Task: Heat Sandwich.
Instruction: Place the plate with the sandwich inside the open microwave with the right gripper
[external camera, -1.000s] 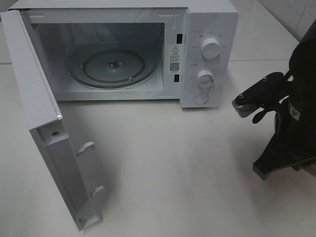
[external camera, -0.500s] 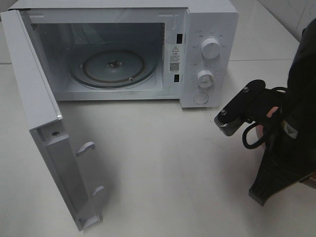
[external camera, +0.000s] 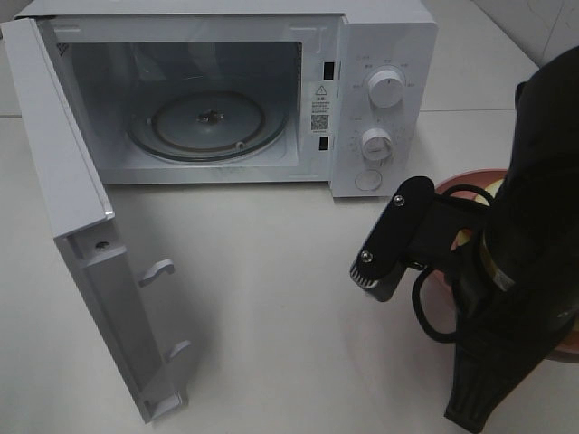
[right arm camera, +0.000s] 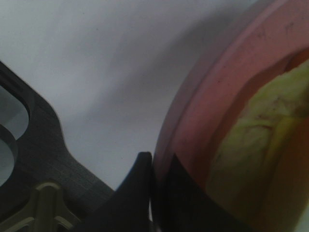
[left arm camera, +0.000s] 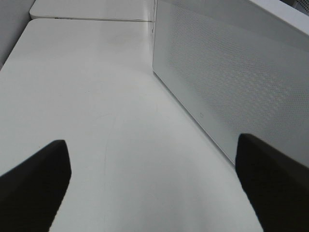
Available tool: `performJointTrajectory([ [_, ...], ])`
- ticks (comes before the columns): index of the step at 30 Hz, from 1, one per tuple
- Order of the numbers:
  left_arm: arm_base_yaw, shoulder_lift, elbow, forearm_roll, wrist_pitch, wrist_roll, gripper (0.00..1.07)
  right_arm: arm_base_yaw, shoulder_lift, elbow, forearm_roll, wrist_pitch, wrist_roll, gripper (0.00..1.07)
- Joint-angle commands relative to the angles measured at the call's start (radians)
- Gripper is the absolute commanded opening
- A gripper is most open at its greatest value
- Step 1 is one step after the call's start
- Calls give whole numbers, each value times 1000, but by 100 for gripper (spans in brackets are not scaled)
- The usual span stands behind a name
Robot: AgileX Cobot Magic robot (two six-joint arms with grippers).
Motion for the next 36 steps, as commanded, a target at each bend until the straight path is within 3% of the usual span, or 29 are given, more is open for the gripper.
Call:
performJointTrajectory([
  [1, -1, -27, 4, -4, 3, -5, 87, 8, -10, 6, -24, 11, -53, 1],
  [21, -1, -27, 4, -4, 3, -5, 87, 8, -10, 6, -24, -85, -404, 1],
  [36, -1, -27, 4, -4, 3, -5, 87, 8, -10, 6, -24, -205, -818, 2],
])
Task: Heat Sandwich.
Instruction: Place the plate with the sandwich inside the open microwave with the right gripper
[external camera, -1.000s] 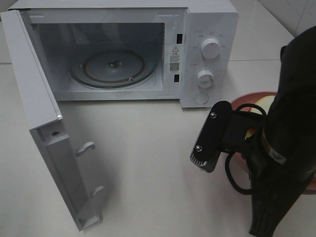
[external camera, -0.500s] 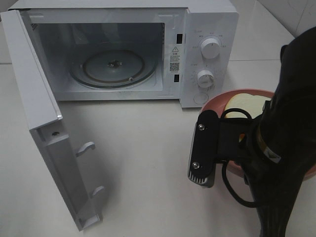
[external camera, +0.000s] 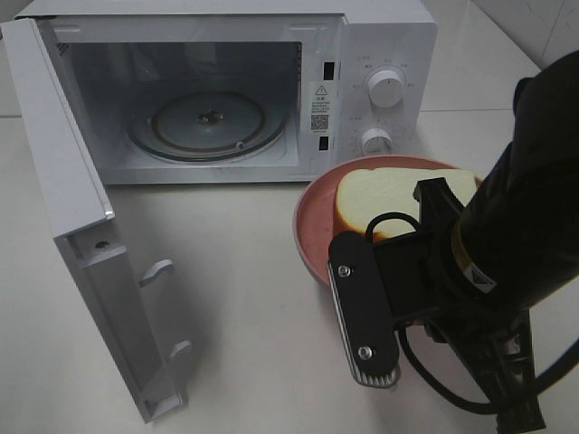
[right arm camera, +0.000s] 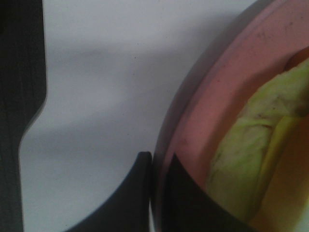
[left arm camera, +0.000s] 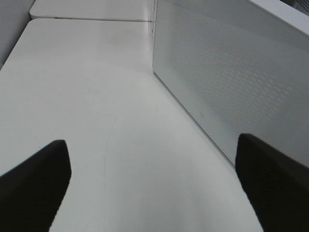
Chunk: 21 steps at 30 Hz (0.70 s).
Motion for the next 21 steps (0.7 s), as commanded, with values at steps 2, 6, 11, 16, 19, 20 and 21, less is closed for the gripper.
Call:
performJointTrajectory([
  [2, -1, -27, 4, -4, 3, -5, 87, 6, -10, 2, -23, -34, -161, 2],
  [6, -1, -27, 4, -4, 3, -5, 87, 6, -10, 2, -36, -52, -226, 2],
  [11, -1, -27, 4, -4, 3, -5, 87, 5, -9, 2, 1, -112, -214, 2],
  [16, -1, -27, 4, -4, 3, -5, 87, 3, -9, 2, 2, -121, -323, 2],
  [19, -1, -27, 4, -4, 3, -5, 87, 2, -9, 2, 11, -122, -400, 2],
  [20, -1, -27, 4, -4, 3, -5, 87, -6, -9, 2, 16, -122, -425, 2],
  [21, -1, -27, 4, -4, 3, -5, 87, -6, -9, 2, 16, -122, -425, 2],
])
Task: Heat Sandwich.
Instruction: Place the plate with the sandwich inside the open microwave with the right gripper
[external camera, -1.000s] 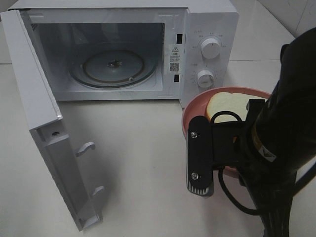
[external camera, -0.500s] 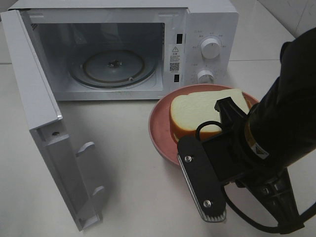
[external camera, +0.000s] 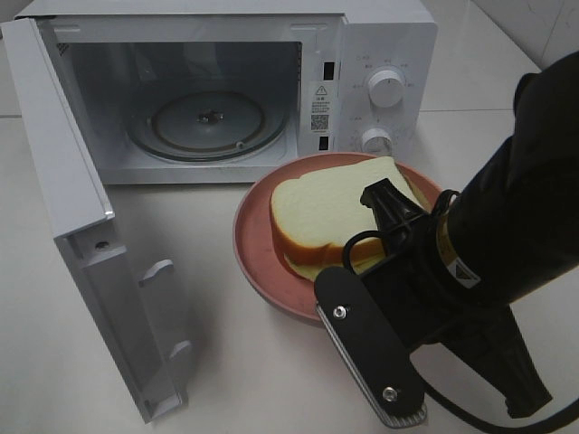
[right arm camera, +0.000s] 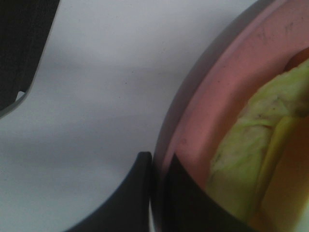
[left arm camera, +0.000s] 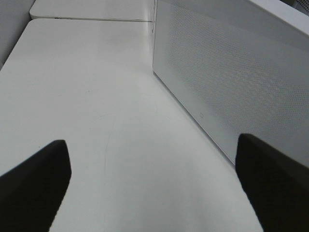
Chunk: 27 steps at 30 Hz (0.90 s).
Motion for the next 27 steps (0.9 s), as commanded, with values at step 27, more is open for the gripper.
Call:
performJointTrajectory([
  [27, -1, -27, 4, -4, 3, -5, 87, -312, -7, 1, 301, -142, -709, 0],
])
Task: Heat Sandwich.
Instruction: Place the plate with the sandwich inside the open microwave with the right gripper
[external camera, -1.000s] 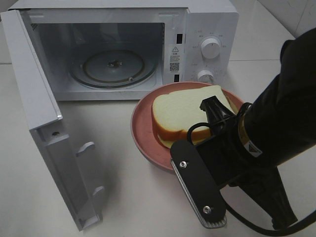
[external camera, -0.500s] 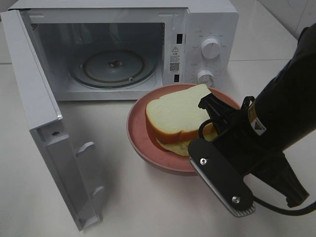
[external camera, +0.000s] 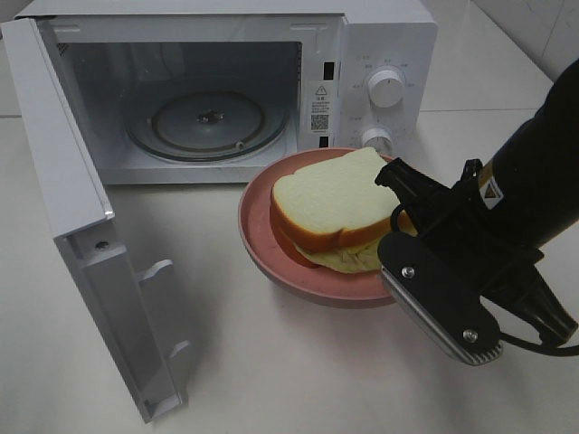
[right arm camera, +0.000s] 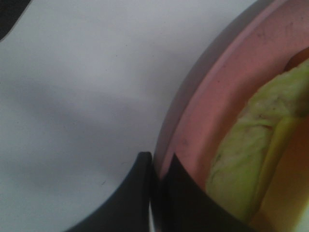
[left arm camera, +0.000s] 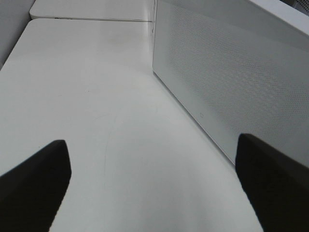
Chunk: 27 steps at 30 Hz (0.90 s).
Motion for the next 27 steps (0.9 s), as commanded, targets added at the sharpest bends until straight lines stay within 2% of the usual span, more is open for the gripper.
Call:
performJointTrajectory([
  [1, -1, -27, 4, -4, 3, -5, 87, -8, -7, -2, 15, -35, -23, 0],
  [13, -1, -27, 4, -4, 3, -5, 87, 25, 6, -15, 16, -62, -21, 1],
  [27, -1, -27, 4, -4, 3, -5, 87, 42, 163, -176, 35, -62, -13, 1],
])
